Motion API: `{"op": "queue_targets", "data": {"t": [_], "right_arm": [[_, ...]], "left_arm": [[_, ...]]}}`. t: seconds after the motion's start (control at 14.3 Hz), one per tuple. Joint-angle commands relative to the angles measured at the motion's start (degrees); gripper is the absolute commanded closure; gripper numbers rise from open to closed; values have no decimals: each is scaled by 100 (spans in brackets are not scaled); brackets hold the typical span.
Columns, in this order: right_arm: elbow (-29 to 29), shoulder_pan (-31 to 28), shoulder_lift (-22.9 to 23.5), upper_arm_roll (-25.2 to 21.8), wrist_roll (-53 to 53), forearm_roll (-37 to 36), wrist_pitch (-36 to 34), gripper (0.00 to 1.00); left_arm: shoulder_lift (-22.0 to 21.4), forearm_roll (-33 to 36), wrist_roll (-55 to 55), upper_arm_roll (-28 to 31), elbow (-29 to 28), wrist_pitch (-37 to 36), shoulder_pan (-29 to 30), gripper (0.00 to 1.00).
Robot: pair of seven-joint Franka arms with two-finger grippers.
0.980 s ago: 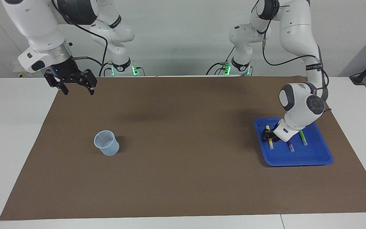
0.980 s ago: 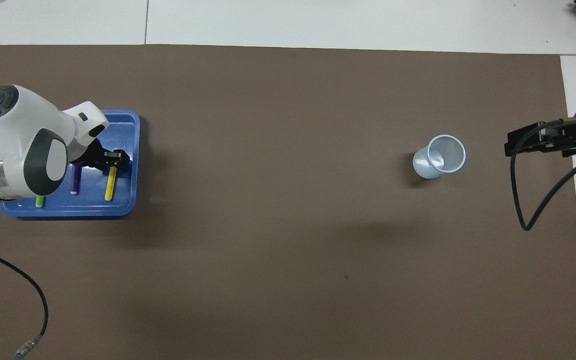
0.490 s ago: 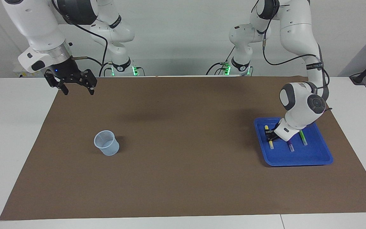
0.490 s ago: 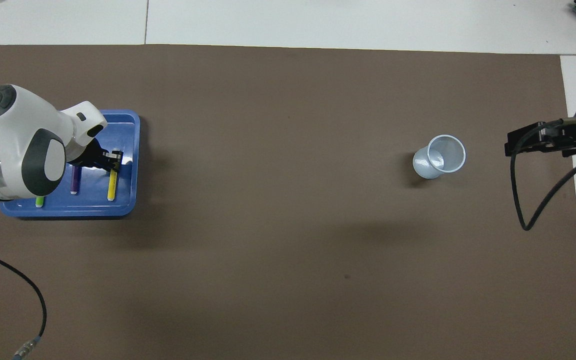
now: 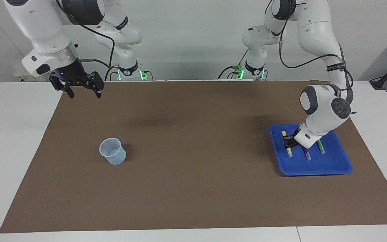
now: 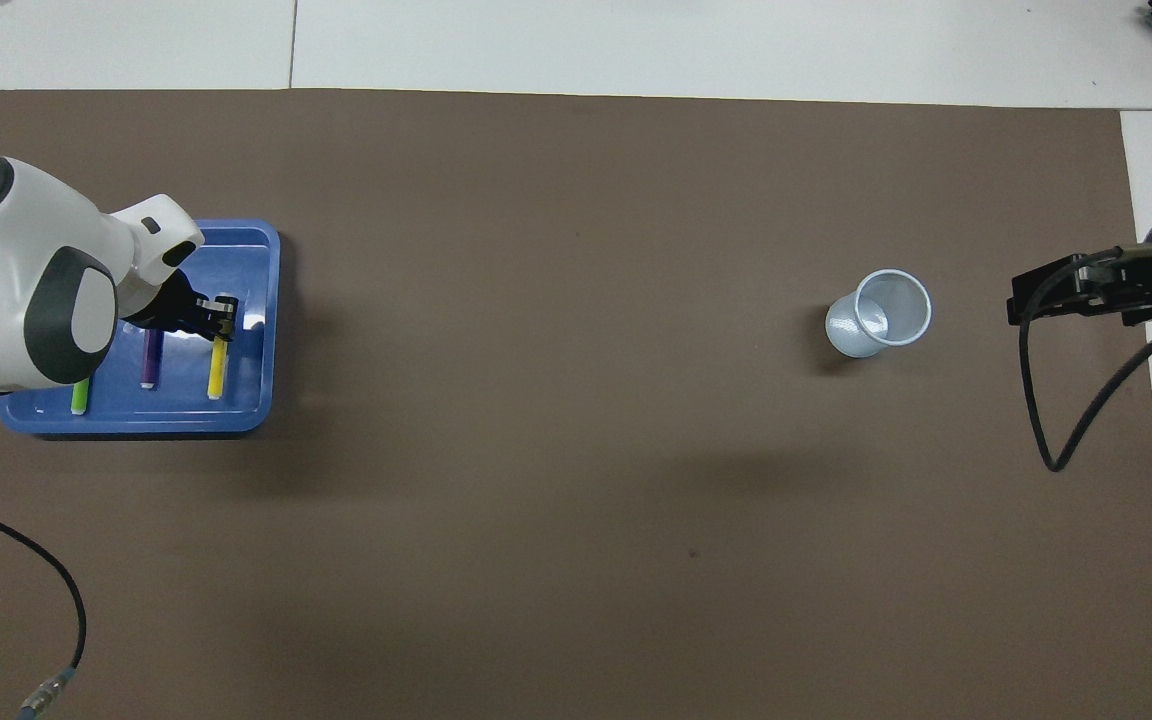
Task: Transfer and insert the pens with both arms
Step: 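Grasp the yellow pen with the left gripper and lift it, then carry the yellow pen toward the right gripper while the right gripper approaches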
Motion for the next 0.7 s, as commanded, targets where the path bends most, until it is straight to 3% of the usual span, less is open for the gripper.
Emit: {"op": "queue_targets", "data": {"t": [0.0,0.21,0.49,0.63], "right_arm": [[-132,140,-159,62,-107,157,-62,0],[-159,430,-194,62,-107,166,-62,0],[-316,844,-238,97,208,218,148,0],[-535,915,-308,115,358,664,464,0]], "left_arm": [[-409,-82,35,-1,15,-199,40,100],[-621,-91,-288,-10,50,-338,-12,100],[-630,-476,-1887,-150,182,-918,-249,100],[-639,-748,-2581,-159,182,-1077,-424,100]]}}
